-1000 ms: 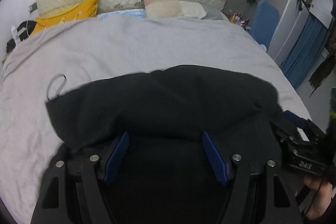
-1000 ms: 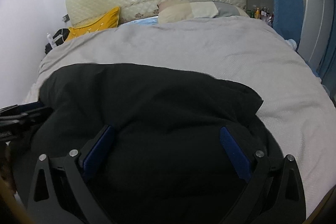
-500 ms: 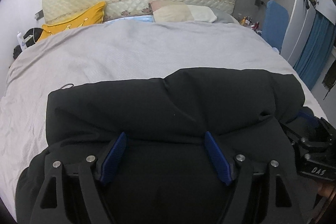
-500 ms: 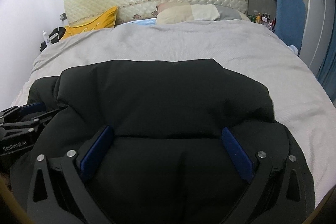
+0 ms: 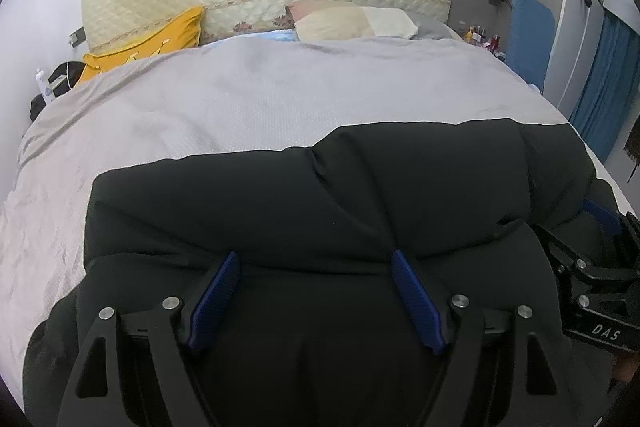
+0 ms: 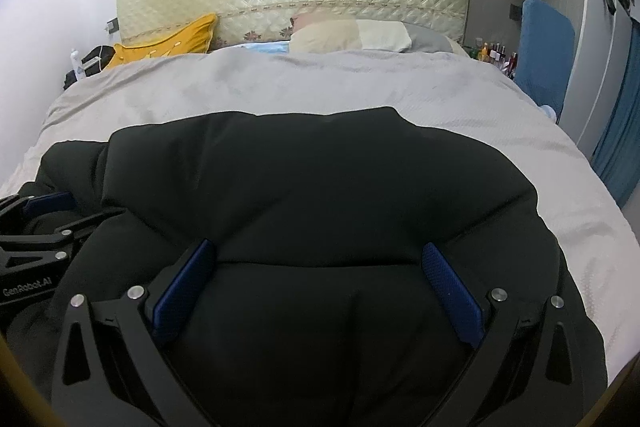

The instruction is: Fold large clothes

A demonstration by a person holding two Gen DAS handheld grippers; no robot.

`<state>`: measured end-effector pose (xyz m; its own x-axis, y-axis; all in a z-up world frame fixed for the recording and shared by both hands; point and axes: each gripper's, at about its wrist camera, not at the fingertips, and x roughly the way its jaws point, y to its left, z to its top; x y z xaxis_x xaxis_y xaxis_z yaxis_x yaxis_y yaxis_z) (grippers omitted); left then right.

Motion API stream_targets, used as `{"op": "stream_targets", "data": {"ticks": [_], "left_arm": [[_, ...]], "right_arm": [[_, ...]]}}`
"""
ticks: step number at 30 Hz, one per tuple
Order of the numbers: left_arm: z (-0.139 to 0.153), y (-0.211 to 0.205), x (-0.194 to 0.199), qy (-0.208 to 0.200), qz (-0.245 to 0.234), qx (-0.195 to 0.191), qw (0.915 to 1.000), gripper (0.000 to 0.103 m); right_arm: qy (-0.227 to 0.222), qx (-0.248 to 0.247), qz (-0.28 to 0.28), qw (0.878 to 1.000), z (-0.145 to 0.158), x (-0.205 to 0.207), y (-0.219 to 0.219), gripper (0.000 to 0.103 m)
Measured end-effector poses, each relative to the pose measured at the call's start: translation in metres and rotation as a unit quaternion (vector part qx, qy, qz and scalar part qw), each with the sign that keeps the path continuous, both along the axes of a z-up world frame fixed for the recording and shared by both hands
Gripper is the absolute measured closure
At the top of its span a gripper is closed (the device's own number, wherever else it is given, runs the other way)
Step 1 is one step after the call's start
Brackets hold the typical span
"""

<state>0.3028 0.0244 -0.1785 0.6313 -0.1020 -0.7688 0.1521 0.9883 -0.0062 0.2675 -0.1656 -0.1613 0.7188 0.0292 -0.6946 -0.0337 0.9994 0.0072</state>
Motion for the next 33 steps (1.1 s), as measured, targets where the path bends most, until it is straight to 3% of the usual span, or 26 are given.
{"op": "stream_targets", "data": {"ticks": [5, 10, 14, 17, 25, 30, 33], "left_arm": [[0.01, 0.015, -0.016, -0.009, 0.002, -0.017, 0.9998, 0.025], [0.033, 0.039, -0.04, -0.044, 0.024, -0.014, 0.9986, 0.025], [0.04, 0.058, -0.046, -0.055, 0.061, 0.021, 0.9964, 0.025], [0.031, 0.072, -0.042, -0.042, 0.078, 0.028, 0.9957, 0.025], [0.002, 0.081, -0.03, -0.008, 0.077, 0.008, 0.997, 0.025], [0.009, 0.082, -0.034, -0.014, 0.078, -0.008, 0.9969, 0.025], [0.029, 0.078, -0.045, -0.041, 0.065, -0.027, 0.9966, 0.025]], "right_arm": [[-0.005, 0.024, 0.018, 1.0, 0.012, -0.013, -0.011, 0.0], [-0.042, -0.009, 0.033, 0.999, 0.036, -0.043, -0.022, 0.0], [-0.05, -0.031, 0.026, 0.998, 0.04, -0.058, -0.038, 0.0], [-0.05, -0.037, -0.003, 0.998, 0.036, -0.062, -0.055, 0.0], [-0.026, 0.019, -0.012, 0.999, 0.009, -0.051, -0.078, 0.0], [-0.023, 0.013, -0.02, 0.999, 0.013, -0.051, -0.076, 0.0], [-0.026, 0.008, -0.032, 0.999, 0.029, -0.056, -0.075, 0.0]]}}
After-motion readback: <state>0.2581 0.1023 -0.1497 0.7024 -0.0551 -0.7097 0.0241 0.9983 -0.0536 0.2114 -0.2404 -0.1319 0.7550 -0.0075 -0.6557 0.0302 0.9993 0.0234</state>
